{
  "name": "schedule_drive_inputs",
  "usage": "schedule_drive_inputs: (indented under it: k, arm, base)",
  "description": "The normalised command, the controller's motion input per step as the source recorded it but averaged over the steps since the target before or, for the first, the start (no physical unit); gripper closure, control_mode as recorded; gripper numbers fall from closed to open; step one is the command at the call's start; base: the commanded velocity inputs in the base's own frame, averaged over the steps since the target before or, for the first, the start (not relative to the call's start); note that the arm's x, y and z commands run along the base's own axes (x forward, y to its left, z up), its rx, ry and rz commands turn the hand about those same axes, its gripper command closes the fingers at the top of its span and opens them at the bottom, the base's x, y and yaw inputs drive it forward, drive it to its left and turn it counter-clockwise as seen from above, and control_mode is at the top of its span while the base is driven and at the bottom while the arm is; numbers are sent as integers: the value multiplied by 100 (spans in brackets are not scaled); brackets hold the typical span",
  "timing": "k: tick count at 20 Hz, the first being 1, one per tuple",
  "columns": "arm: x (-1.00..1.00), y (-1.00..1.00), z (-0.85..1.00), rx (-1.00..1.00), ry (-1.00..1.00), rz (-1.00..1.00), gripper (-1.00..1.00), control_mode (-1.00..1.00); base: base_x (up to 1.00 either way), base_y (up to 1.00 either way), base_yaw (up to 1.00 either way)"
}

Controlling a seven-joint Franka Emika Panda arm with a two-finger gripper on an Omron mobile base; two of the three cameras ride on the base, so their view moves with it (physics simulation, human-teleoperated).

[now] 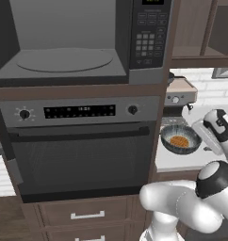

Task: Open the microwave, place the bowl with waffle inside the microwave, then close the microwave door and turn it on.

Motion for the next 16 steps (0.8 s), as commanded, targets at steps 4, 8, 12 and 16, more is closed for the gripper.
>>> schedule_drive_inputs:
  k: [4,8,12,16]
  arm:
    - [26,-17,-4,0,11,-13,-100,-100]
    - [5,-38,-16,0,14,-12,-100,-100]
    - [0,-28,-21,0,13,-13,-100,-100]
    - [4,0,-13,0,7,-5,-100,-100]
  base:
    - [0,0,0]
    - [0,0,0]
    - [0,0,0]
    - [0,0,0]
